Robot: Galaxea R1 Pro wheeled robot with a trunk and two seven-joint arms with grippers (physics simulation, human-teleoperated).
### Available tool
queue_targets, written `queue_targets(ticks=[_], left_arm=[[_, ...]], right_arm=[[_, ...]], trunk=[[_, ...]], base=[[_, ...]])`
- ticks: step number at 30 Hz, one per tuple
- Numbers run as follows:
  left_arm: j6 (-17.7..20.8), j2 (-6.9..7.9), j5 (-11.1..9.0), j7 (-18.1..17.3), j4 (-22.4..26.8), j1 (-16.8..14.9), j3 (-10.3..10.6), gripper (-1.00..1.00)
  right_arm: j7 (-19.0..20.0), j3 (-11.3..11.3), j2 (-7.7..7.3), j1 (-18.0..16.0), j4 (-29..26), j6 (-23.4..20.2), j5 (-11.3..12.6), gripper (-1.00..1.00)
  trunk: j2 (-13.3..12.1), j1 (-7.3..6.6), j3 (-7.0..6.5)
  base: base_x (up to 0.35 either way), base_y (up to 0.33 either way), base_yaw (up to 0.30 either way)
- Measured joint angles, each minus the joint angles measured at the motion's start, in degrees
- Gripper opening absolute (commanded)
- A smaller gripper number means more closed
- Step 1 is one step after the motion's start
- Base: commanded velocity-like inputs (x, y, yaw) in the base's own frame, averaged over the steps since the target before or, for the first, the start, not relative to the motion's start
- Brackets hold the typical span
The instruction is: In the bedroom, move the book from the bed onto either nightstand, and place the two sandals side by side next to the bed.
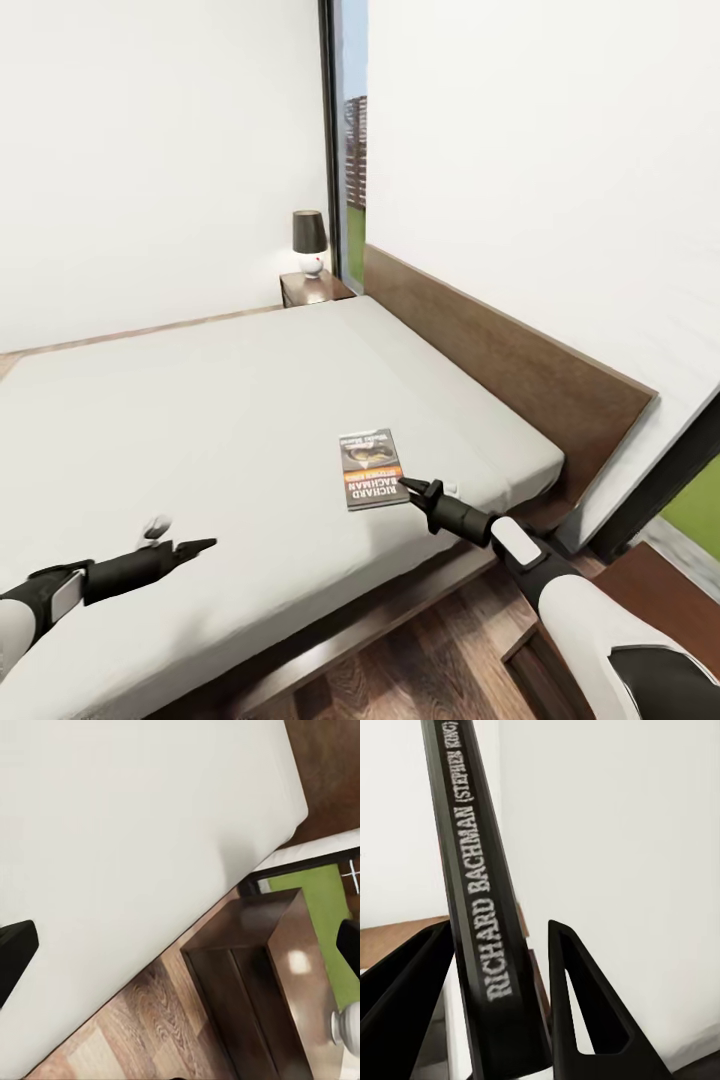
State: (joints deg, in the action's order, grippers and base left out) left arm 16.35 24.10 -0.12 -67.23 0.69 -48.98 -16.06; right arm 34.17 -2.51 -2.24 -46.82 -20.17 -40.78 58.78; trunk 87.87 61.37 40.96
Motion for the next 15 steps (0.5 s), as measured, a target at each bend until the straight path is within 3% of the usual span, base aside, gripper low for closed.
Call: queue_targets(ticks=[15], left_arm=[[0.06,-0.37,-0.32,3.15,0.0,0.14,-0.08,1.0]], right_arm=[[0.11,-0.05,0.0,0.01,-0.27,0.01,-0.03,-1.0]], trunk=[[0.0,0.0,-0.44]], base=[[0.0,0.0,0.009]])
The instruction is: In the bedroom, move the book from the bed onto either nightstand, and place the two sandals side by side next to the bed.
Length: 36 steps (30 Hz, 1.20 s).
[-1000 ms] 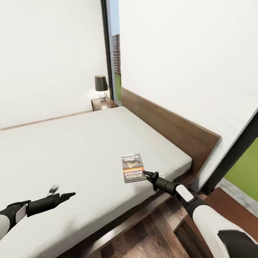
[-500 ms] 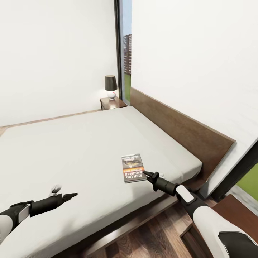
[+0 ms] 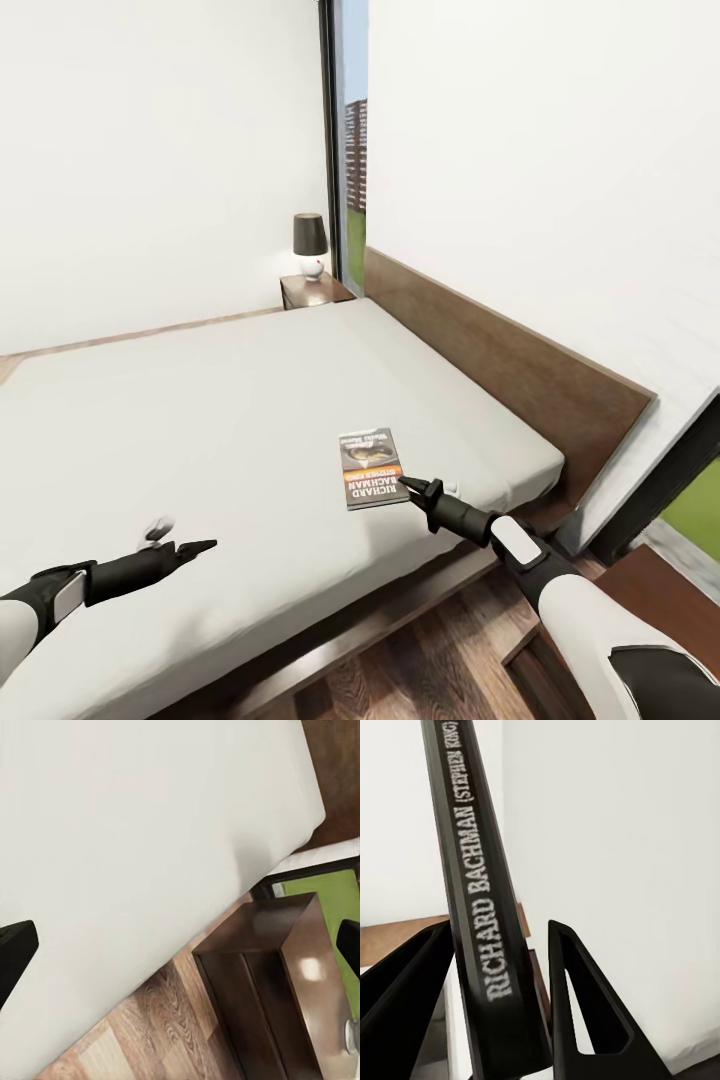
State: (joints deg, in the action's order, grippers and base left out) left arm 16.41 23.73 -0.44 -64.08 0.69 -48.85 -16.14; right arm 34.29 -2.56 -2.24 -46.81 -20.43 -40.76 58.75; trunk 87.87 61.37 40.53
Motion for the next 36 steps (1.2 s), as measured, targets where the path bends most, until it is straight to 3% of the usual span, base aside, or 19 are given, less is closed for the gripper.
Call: queue_targets(ticks=[13,26,36], left_arm=[[0.18,-0.24,-0.11,-0.33,0.0,0.0,-0.24,1.0],[0.5,-0.16,-0.15,-0.48,0.0,0.01,-0.52,1.0],[0.56,-0.15,-2.5,-0.45,0.02,0.01,-0.68,1.0]], right_arm=[[0.01,-0.07,0.04,0.0,0.03,0.05,-2.86,-1.0],[0.01,-0.08,0.34,0.07,0.13,0.07,-3.7,-1.0],[-0.05,-0.08,0.48,0.09,0.2,0.1,-3.96,-1.0]], trunk=[[0.0,0.0,-1.16],[0.0,0.0,-2.37],[0.0,0.0,-3.3]], base=[[0.0,0.0,0.0],[0.0,0.0,0.0],[0.0,0.0,0.0]])
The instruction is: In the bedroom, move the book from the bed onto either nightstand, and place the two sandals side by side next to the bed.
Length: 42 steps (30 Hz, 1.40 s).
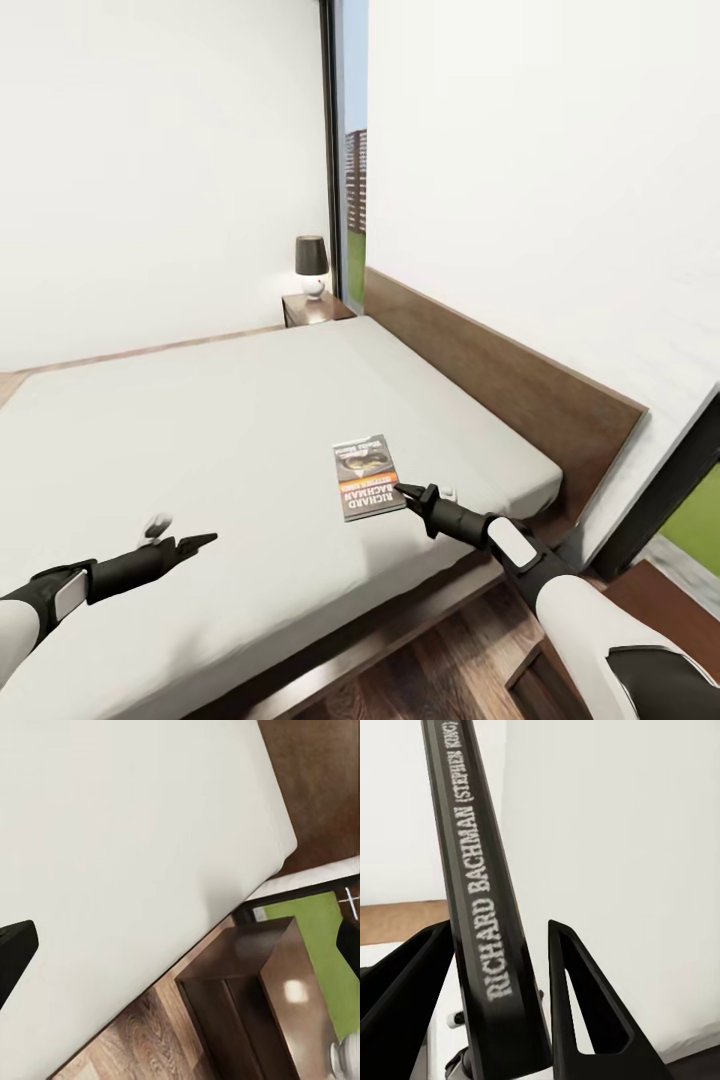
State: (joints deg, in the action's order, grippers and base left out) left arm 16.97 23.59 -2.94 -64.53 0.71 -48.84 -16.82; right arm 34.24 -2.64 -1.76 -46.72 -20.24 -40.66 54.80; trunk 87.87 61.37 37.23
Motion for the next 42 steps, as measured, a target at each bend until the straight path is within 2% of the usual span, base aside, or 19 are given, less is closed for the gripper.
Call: queue_targets(ticks=[42], left_arm=[[-0.24,-0.22,-0.56,-0.16,0.0,0.09,0.05,1.0]], right_arm=[[-0.1,0.0,0.14,0.03,0.85,0.02,-0.08,-1.0]], trunk=[[0.0,0.0,-3.9]], base=[[0.0,0.0,0.0]])
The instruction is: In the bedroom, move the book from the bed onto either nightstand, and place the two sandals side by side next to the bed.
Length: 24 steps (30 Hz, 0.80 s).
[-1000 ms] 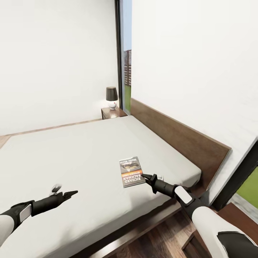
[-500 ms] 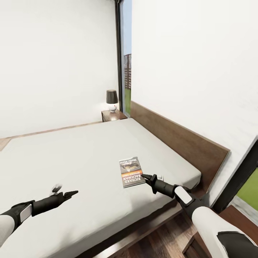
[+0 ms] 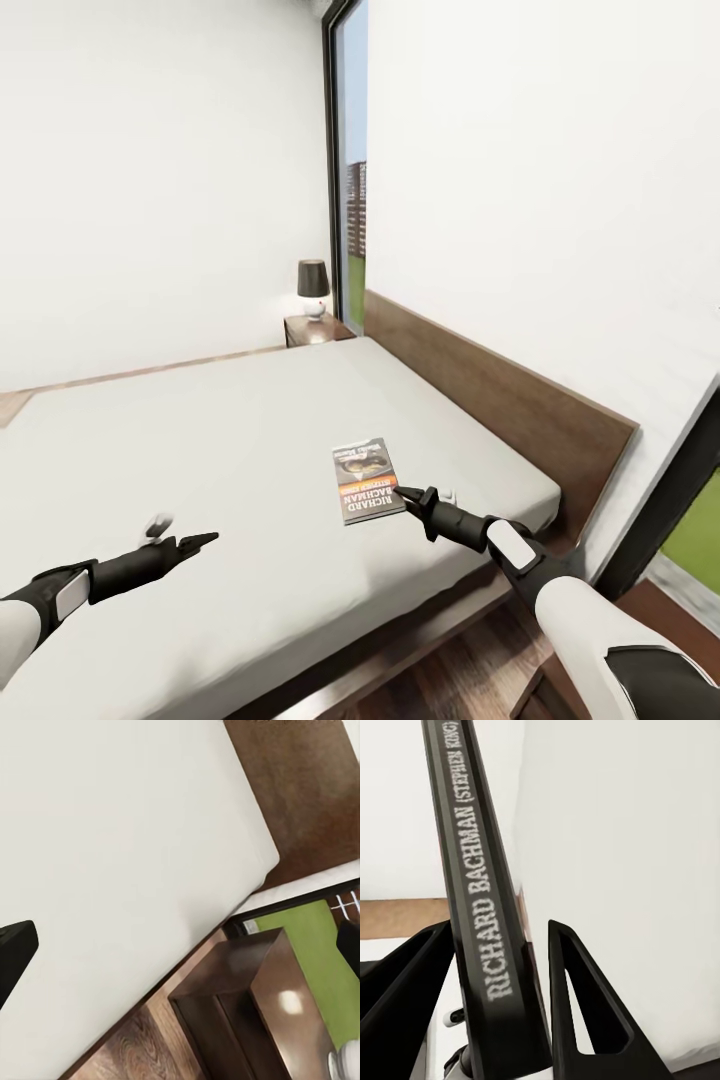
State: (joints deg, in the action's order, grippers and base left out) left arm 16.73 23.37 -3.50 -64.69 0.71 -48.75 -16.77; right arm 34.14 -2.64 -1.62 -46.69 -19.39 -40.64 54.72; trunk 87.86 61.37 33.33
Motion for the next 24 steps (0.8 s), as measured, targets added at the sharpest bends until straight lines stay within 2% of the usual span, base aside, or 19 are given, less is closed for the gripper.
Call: queue_targets(ticks=[24], left_arm=[[0.06,-0.06,-0.03,0.14,0.0,0.02,0.0,1.0]], right_arm=[[-0.02,-0.01,0.0,0.06,0.26,0.01,-0.03,-1.0]], trunk=[[0.0,0.0,-2.23]], base=[[0.0,0.0,0.0]])
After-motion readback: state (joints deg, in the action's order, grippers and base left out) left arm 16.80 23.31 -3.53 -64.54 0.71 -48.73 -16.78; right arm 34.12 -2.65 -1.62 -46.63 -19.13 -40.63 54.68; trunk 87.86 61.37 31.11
